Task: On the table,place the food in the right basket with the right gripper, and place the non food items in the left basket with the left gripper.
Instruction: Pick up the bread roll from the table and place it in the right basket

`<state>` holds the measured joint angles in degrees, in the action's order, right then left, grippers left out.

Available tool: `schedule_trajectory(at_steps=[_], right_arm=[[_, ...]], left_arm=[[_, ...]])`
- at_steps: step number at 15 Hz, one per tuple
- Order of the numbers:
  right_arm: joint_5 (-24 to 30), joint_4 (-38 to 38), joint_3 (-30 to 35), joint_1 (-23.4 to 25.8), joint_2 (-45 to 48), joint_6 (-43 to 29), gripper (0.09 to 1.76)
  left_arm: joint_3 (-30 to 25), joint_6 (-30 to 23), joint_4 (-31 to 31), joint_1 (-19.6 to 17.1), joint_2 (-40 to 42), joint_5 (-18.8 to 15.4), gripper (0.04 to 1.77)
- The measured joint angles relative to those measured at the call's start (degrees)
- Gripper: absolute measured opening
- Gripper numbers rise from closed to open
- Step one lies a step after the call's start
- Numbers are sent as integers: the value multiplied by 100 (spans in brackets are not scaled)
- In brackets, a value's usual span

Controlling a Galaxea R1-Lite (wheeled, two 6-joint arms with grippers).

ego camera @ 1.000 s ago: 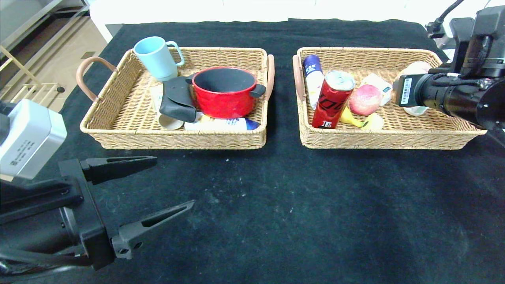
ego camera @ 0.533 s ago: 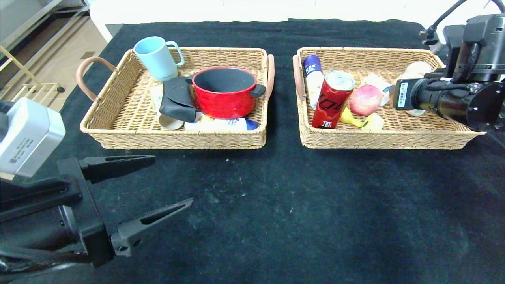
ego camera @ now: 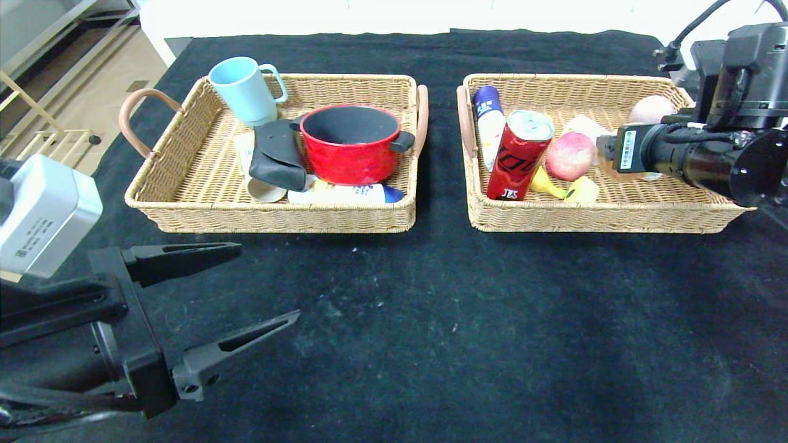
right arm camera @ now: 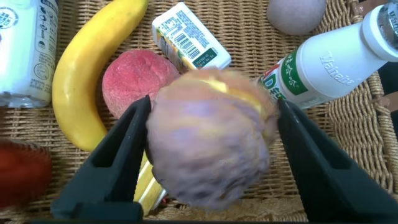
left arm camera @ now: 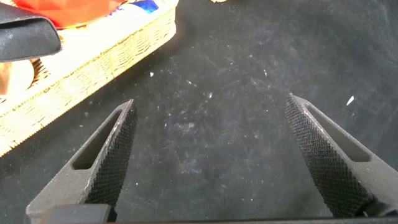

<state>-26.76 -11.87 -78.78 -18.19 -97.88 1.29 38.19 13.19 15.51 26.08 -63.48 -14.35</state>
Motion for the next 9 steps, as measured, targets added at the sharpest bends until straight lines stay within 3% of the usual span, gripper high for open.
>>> schedule_trajectory(at_steps=[9], right_arm=[[5, 22, 6, -24, 41, 7, 163]], left_arm=[[-5, 1, -5, 2, -16, 0, 172]])
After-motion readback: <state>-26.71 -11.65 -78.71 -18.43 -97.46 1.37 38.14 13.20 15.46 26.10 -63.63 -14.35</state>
